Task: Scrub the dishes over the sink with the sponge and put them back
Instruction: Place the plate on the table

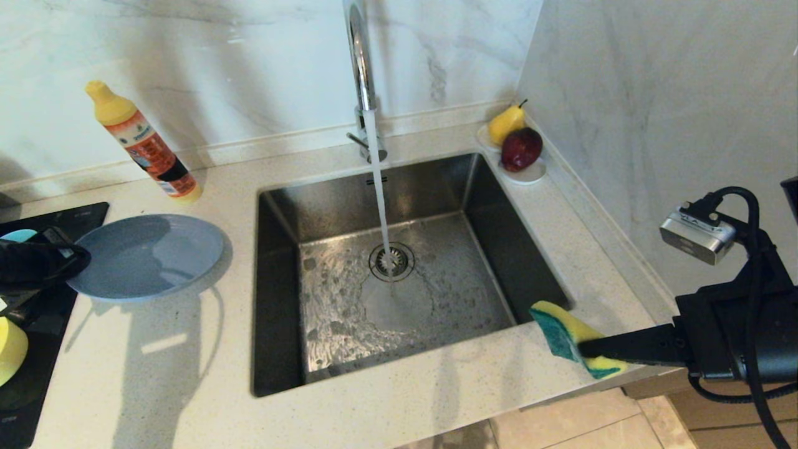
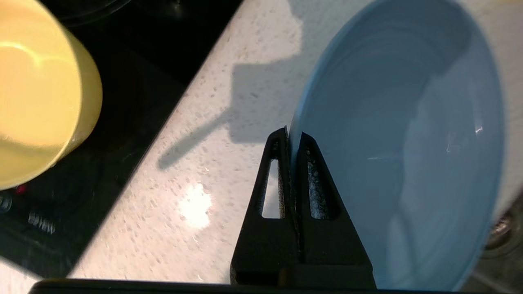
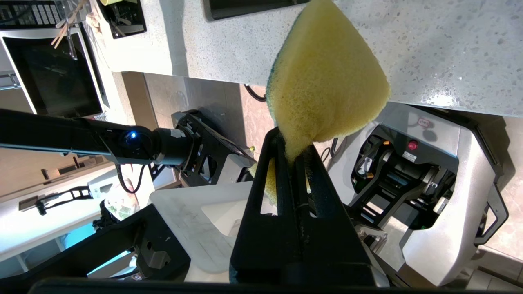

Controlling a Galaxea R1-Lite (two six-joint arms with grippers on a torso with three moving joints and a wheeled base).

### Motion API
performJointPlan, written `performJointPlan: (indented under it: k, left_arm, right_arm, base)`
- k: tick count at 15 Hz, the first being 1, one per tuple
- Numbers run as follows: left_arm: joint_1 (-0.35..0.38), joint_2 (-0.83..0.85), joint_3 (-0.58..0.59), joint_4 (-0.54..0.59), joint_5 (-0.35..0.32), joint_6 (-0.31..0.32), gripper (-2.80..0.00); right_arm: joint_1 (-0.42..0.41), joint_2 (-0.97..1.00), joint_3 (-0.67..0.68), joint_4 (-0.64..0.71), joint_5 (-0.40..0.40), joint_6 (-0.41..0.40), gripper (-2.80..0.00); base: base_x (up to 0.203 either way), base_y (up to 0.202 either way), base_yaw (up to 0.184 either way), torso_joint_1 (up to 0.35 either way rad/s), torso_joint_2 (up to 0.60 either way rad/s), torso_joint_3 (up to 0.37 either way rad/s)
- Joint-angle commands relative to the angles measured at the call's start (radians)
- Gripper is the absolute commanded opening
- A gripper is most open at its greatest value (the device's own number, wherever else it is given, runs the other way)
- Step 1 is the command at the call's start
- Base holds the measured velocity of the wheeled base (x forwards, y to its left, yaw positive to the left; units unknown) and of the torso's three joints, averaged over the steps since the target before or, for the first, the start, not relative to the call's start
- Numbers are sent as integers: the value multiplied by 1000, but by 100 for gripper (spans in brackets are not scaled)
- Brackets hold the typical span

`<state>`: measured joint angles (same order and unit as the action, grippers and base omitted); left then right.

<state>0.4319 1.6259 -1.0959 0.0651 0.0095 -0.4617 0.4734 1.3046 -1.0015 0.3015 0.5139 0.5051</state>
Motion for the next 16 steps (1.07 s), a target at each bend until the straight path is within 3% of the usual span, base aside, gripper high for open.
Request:
performJointPlan:
  k: [1,3,12,13,16]
  left_arm:
    - [45,51,32,-65,-72,27,-280]
    - [66,79,38,-93,-105,39,-280]
    - [159,141,33,-97,-111,87,-280]
    - [160,137,31,-97,-112,89,0]
    - [160,147,20,-99,-136,86,0]
  right_arm:
    - [1,5,0,2,3,3,-280]
    - [-9,7,0,2,3,-2,-280]
    - [-12,19,3,2,20,-2,-280]
    - [-10,19,3,2,20,-2,-280]
    - [-10,16,6,1,21,-2,-280]
  base:
    - [0,0,0,0,0,0]
    - [0,0,0,0,0,0]
    - [0,0,0,0,0,0]
    - [0,0,0,0,0,0]
    - [0,0,0,0,0,0]
